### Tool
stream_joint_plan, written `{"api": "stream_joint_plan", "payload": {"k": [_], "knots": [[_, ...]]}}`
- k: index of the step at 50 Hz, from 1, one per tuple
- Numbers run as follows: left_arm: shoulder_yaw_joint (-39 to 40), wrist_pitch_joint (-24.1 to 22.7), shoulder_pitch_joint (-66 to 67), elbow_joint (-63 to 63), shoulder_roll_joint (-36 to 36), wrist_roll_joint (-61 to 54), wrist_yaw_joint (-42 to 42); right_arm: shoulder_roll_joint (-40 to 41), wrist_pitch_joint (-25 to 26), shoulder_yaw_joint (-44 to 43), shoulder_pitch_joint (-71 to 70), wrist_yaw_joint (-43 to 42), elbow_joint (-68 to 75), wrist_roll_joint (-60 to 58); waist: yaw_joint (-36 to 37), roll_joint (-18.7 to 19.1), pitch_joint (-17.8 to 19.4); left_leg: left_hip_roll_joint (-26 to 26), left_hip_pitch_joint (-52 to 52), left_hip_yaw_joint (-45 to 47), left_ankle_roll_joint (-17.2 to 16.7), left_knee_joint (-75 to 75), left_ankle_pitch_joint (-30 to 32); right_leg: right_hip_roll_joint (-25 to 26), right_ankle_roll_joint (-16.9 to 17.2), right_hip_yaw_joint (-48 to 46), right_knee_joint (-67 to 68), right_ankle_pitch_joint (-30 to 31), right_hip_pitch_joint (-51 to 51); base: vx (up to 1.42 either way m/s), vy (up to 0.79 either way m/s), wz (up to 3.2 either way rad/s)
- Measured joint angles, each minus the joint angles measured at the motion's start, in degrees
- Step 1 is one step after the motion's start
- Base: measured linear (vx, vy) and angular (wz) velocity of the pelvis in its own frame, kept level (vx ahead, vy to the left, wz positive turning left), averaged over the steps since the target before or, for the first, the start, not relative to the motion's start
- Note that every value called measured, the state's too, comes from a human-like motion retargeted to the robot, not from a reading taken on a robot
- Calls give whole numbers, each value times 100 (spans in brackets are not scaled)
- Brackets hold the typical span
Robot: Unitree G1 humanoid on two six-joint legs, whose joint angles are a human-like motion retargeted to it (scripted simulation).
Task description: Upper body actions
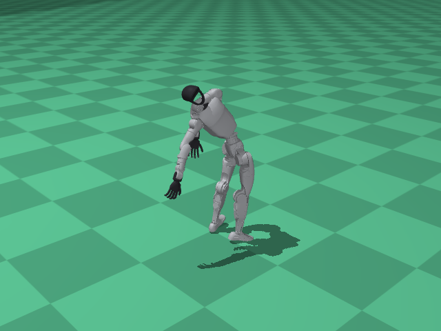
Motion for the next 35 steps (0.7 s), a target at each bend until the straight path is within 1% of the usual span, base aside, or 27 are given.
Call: {"api": "stream_joint_plan", "payload": {"k": [10,15,19,25,32,35], "knots": [[0,137,0,453,0,218,-98,0,-336,0,0,200,-825,25,321,19,297,-196,-136,-393,176,-37,-18,-289,79,-435,1,-135,195,10,4,49],[0,204,0,608,0,226,-77,0,-385,0,0,302,-1252,-1,603,23,413,-336,-296,-777,308,-43,6,-491,122,-790,-13,-245,333,19,7,90],[0,240,0,638,0,123,-36,0,-388,0,0,339,-1492,-31,1006,20,503,-506,-481,-1226,442,-20,48,-668,148,-1150,-35,-357,490,20,11,113],[0,272,0,631,0,-108,20,0,-348,0,0,335,-1641,-57,1563,8,479,-809,-823,-1952,622,62,124,-935,224,-1785,-107,-513,738,21,15,117],[0,290,0,700,0,-237,157,0,-299,0,0,364,-1544,-59,2095,-21,293,-1268,-1235,-2734,787,175,213,-1253,368,-2629,-262,-608,1028,22,26,115],[0,285,0,747,0,-207,244,0,-289,0,0,373,-1464,-101,2328,-34,195,-1467,-1390,-2892,811,204,272,-1389,456,-3088,-335,-625,1161,14,28,125]]}}
